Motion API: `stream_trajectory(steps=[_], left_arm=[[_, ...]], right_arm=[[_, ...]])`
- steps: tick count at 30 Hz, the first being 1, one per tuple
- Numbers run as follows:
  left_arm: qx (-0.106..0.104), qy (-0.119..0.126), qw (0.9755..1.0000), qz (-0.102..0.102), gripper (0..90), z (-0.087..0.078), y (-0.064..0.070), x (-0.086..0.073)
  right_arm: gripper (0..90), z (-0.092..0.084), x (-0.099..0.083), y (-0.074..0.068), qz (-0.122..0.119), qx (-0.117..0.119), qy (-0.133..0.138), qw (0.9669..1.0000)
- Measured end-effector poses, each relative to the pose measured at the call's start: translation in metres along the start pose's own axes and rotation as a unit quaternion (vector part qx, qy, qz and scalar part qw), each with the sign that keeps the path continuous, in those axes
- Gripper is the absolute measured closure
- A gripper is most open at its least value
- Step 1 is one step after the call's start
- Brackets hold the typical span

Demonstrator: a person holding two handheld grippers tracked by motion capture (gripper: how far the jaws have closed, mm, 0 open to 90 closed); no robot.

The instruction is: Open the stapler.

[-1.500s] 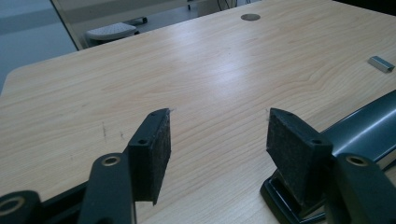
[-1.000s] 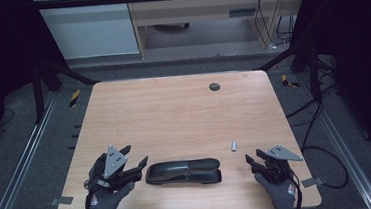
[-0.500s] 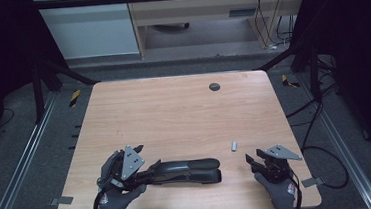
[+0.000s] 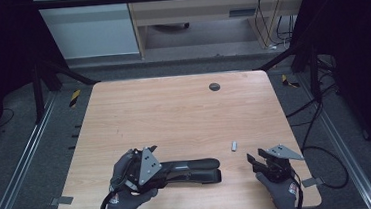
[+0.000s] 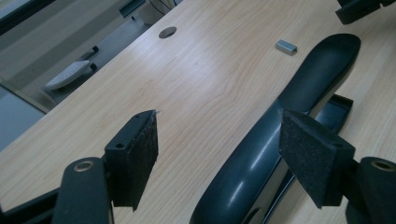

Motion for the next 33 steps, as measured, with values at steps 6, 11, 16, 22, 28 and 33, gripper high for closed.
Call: stream_trajectory(steps=[6,11,16,22,28,33], left_arm=[[-0.007,-0.008,0.9998,0.019,27.4,0.003,0.010,0.000],[-0.012,-0.013,0.9994,0.030,26.1,0.004,0.014,0.000],[-0.018,-0.030,0.9976,0.059,23.8,0.007,0.024,-0.004],[-0.019,-0.042,0.9959,0.078,22.2,0.012,0.032,-0.005],[-0.019,-0.049,0.9949,0.086,21.7,0.020,0.036,-0.004],[-0.023,-0.046,0.9943,0.094,21.6,0.023,0.041,-0.004]], right_arm=[[50.3,0.001,-0.001,-0.001,-0.001,0.001,-0.001,1.0000],[50.3,0.001,-0.001,-0.001,-0.004,0.001,-0.002,1.0000],[50.3,0.000,-0.002,-0.002,-0.004,0.005,-0.002,1.0000],[50.4,-0.001,-0.001,-0.002,-0.003,0.006,-0.001,1.0000],[50.9,0.001,-0.002,-0.002,-0.003,0.007,-0.003,1.0000],[51.5,0.001,-0.002,-0.003,-0.004,0.009,-0.002,1.0000]])
Point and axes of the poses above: each handheld gripper's, and its own axes: z roughly forward along the jaws, x roughly out of its top, y roughly to its right, the point moved 4 cm from there along z, roughly forward along the jaws, and after that the axes turned 8 degrees about -z, right-handed, at the moved point
